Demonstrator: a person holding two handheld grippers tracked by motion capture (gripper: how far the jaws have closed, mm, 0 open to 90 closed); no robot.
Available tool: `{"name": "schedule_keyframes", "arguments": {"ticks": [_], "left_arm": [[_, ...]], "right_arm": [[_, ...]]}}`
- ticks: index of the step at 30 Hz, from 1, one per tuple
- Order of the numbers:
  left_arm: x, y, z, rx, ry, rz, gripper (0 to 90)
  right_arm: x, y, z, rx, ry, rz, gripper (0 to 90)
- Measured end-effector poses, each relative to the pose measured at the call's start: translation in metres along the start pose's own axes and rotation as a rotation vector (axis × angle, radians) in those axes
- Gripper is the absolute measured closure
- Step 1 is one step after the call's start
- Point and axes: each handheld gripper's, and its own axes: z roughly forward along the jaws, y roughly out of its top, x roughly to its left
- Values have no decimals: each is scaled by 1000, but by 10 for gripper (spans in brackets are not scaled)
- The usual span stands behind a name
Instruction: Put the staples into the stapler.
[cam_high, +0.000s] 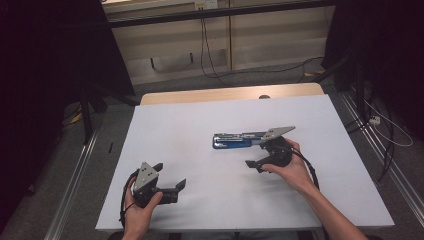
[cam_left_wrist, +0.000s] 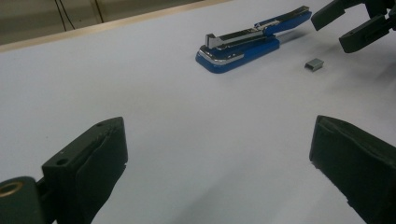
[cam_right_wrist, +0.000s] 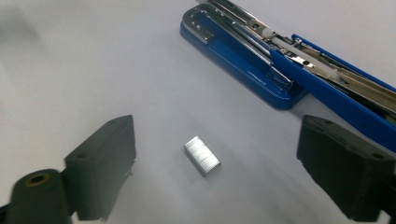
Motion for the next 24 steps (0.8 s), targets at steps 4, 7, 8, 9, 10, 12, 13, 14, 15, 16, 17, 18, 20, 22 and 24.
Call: {"name": "schedule_keyframes", "arguments": {"ticks": [4, 7, 8, 9, 10, 12, 13, 14, 15, 16, 17, 18, 20, 22, 24], "left_arm": [[2, -1, 2, 3, 9, -1, 44], [6, -2, 3, 4, 10, -19, 44], [7, -2, 3, 4, 17, -20, 44], [8, -2, 3, 4, 20, -26, 44], [9, -2, 3, 4, 20, -25, 44], [10, -3, 3, 7, 23, -35, 44], [10, -3, 3, 9, 21, -34, 44], [9, -3, 3, 11, 15, -32, 44], [9, -3, 3, 10, 12, -31, 44], [9, -3, 3, 8, 10, -28, 44], [9, -2, 3, 8, 10, -27, 44], [8, -2, 3, 5, 15, -28, 44], [8, -2, 3, 9, 15, -20, 44], [8, -3, 5, 13, 10, -20, 44], [8, -3, 6, 15, 9, -19, 44]], "right_arm": [[-1, 3, 2, 30, 28, -29, 204], [-2, 6, 4, 58, 28, -47, 203], [-3, 7, 5, 64, 35, -56, 202], [-3, 8, 5, 69, 46, -61, 218], [-3, 9, 6, 74, 45, -66, 234], [-5, 10, 7, 85, 55, -77, 266], [-5, 11, 8, 91, 63, -81, 292], [-7, 12, 9, 97, 61, -92, 311], [-8, 13, 10, 112, 60, -97, 311], [-11, 14, 12, 119, 64, -94, 312], [-13, 14, 13, 124, 72, -90, 317], [-14, 15, 14, 131, 75, -97, 334], [-16, 18, 13, 125, 88, -105, 382], [-17, 18, 12, 129, 96, -119, 400], [-17, 18, 12, 149, 97, -127, 436]]}}
